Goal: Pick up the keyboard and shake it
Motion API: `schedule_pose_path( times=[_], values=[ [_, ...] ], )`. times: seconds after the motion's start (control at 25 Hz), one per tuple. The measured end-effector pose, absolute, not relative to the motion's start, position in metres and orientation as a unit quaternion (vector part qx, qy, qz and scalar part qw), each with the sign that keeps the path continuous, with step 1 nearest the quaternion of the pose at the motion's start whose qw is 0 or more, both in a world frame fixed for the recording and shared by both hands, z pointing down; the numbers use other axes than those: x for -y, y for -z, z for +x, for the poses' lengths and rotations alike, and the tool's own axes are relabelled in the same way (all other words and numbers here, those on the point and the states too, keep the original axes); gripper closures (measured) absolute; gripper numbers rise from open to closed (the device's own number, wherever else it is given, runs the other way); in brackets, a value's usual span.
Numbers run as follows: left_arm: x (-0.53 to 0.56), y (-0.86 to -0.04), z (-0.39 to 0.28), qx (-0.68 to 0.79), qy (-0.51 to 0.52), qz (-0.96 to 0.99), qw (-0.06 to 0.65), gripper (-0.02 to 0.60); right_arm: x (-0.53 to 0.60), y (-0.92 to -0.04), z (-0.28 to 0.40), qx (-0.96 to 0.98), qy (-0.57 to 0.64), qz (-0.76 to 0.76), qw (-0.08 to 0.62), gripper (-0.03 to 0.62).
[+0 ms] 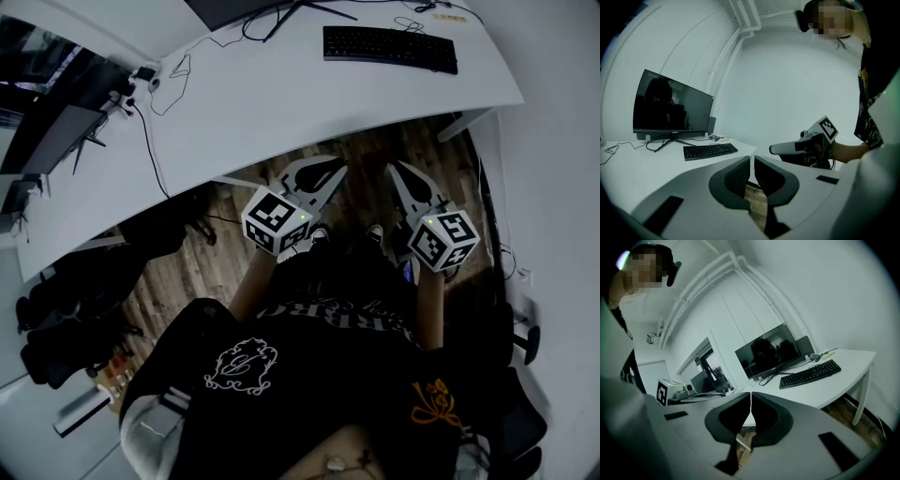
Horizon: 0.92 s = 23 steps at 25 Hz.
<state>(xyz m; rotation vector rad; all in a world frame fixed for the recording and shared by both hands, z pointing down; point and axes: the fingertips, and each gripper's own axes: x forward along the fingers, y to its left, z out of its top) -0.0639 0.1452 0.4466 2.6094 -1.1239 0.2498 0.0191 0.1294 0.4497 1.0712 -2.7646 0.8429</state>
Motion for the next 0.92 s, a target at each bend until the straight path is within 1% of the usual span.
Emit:
schedule_pose_path(
  times=[0.04, 0.4, 0.64, 0.92],
  values=[
    [-0.148, -0.446, -0.069, 0.388, -0.085, 0.907, 0.143, 0.537, -0.133, -0.449, 0.012, 0.897, -0.271, 0.347, 0.031, 0.583],
    [-0.174, -0.45, -0.1, 0.375, -0.082, 0.913, 0.139, 0.537, -0.16, -0.451, -0.029, 0.901, -0.254, 0.349, 0.04, 0.585],
    [-0.185, -0.452, -0.11, 0.37, -0.085, 0.915, 0.134, 0.537, -0.172, -0.455, -0.041, 0.902, -0.245, 0.352, 0.047, 0.585],
    [-0.193, -0.453, -0.105, 0.354, -0.093, 0.922, 0.124, 0.537, -0.176, -0.457, -0.04, 0.901, -0.241, 0.356, 0.052, 0.585]
  ],
)
